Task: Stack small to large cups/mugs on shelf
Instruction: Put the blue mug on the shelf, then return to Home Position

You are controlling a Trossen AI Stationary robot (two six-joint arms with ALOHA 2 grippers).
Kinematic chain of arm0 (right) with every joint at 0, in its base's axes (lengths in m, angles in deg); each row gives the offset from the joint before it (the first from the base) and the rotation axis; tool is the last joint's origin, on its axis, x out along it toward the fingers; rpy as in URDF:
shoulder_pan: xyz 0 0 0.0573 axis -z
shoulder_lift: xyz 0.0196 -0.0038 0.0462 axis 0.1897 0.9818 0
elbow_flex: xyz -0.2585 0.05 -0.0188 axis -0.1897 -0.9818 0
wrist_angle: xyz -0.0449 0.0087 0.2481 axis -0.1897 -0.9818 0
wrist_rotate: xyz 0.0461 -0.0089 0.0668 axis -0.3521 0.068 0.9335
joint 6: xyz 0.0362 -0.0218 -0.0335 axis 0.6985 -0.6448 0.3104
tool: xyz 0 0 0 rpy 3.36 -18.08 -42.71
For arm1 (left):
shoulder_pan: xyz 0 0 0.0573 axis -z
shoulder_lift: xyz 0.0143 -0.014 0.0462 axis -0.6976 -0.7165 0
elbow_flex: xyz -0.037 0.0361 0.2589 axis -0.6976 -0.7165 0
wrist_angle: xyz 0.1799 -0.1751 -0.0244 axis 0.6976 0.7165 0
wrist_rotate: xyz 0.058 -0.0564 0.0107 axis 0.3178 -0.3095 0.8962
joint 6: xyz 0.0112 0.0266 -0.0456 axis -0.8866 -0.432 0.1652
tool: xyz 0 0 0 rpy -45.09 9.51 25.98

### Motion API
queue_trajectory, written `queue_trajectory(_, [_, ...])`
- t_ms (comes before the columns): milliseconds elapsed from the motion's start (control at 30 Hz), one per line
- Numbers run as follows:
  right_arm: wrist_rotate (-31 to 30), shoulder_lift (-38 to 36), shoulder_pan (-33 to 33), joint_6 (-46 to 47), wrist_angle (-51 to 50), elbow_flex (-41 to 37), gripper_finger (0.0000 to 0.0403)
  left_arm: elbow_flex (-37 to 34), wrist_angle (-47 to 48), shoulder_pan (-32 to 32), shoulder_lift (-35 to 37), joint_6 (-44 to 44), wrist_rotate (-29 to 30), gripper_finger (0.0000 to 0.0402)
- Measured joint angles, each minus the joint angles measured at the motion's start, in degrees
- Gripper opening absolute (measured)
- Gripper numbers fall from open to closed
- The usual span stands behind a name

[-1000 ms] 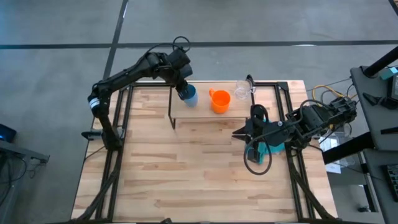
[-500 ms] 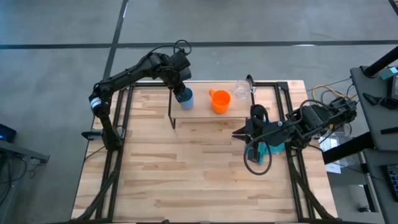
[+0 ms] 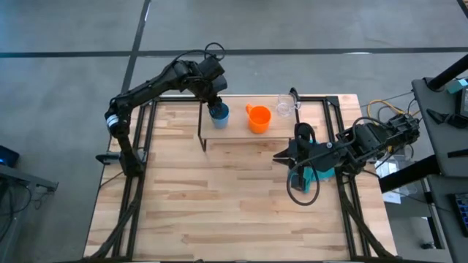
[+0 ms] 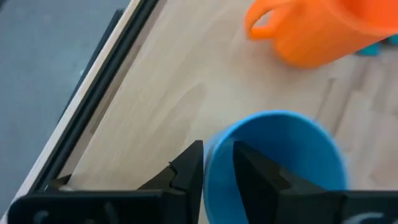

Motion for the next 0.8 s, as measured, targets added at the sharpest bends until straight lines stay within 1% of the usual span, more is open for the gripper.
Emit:
queue_trajectory(100, [0.0, 0.0, 0.0, -0.1, 0.0, 0.0, 0.0038, 1.5, 0.0, 0.0, 0.5, 0.1, -2.2, 0.0075])
queue_trajectory(400, [0.0, 0.0, 0.0, -0.2, 0.0, 0.0, 0.0038, 8.7, -0.2, 0.7, 3.4, 0.3, -2.7, 0.0076])
queue_trajectory(600, [0.0, 0.0, 0.0, 0.0, 0.0, 0.0, 0.0038, 12.9, -1.2, 1.2, 7.3, 6.6, -3.1, 0.0076])
queue_trajectory(667, [0.0, 0.0, 0.0, 0.0, 0.0, 0.0, 0.0038, 12.9, -1.7, 1.2, 9.3, 8.9, -3.1, 0.0076])
queue_trajectory(800, [0.0, 0.0, 0.0, 0.0, 0.0, 0.0, 0.0038, 12.1, -2.0, 1.5, 13.4, 10.6, -3.1, 0.0076])
